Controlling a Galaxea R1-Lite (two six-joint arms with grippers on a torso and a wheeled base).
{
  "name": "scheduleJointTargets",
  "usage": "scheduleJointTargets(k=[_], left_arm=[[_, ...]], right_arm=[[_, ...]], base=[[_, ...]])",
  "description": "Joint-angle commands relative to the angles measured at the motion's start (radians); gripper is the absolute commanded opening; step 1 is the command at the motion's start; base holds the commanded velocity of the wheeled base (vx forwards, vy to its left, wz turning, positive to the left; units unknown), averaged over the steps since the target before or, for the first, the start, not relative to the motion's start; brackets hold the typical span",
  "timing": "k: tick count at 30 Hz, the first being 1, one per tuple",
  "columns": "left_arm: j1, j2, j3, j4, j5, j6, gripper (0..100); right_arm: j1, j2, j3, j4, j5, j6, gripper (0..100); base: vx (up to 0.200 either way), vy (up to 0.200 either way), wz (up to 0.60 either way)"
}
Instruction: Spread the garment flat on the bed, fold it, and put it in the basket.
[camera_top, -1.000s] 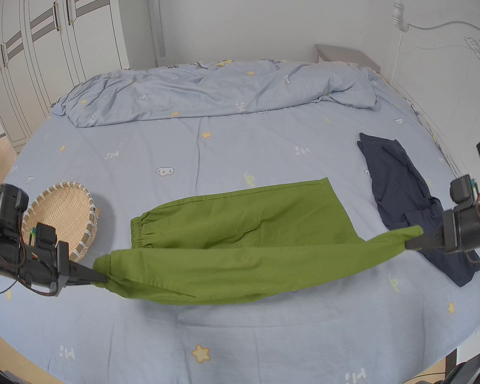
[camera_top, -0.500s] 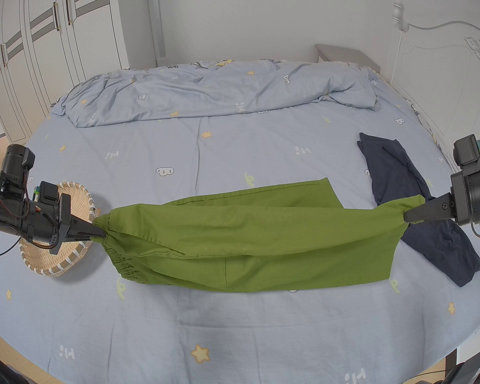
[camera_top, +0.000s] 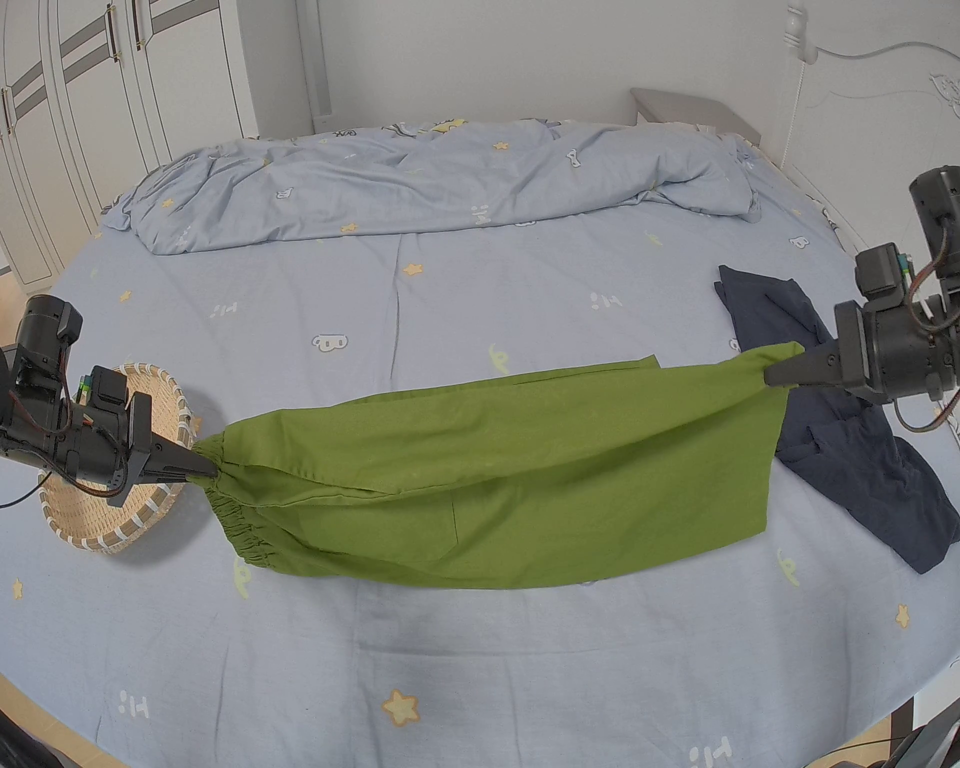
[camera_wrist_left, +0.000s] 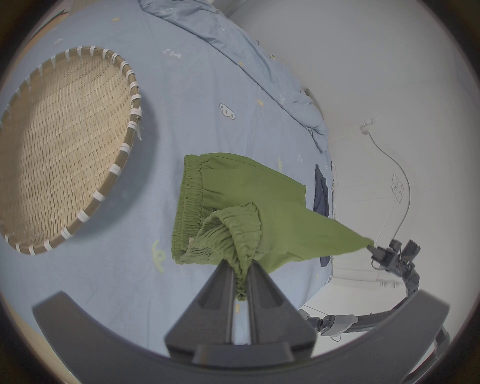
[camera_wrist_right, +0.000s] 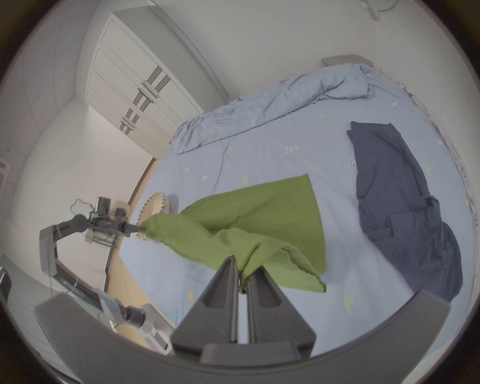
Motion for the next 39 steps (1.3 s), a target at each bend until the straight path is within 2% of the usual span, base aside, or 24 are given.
scheduleJointTargets(k=[1, 12, 18, 39], left_arm=[[-0.004, 0.042, -0.042, 0.000, 0.000, 0.029, 0], [-0.030, 0.125, -0.134, -0.001, 0.001, 0.034, 0], [-0.022, 0.142, -0.136, -0.006, 0.003, 0.037, 0], [-0.019, 0.182, -0.136, -0.040, 0.006, 0.037, 0]], right_arm=[[-0.074, 0.168, -0.054, -0.076, 0.004, -0.003, 0], [-0.177, 0.340, -0.097, -0.241, 0.033, -0.002, 0], [-0.176, 0.380, -0.100, -0.300, 0.036, -0.003, 0], [-0.173, 0.443, -0.112, -0.340, 0.033, 0.003, 0]], base=[[0.000, 0.000, 0.00], [0.000, 0.000, 0.00], [0.000, 0.000, 0.00], [0.000, 0.000, 0.00]])
